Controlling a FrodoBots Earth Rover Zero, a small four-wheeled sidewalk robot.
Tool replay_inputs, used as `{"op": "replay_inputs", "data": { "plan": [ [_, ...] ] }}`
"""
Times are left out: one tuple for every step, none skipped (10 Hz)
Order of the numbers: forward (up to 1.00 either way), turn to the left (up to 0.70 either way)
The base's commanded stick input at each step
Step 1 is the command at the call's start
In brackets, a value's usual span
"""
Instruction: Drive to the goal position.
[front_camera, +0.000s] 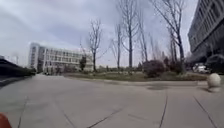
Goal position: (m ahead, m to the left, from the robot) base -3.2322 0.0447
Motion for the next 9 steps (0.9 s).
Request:
{"op": "replay_inputs", "data": {
  "plan": [
    [0.7, 0.0],
    [0.7, 0.0],
    [0.7, 0.0],
    [0.7, 0.0],
    [0.7, 0.0],
    [0.7, 0.0],
    [0.7, 0.0],
    [0.7, 0.0],
    [0.7, 0.0]
  ]
}}
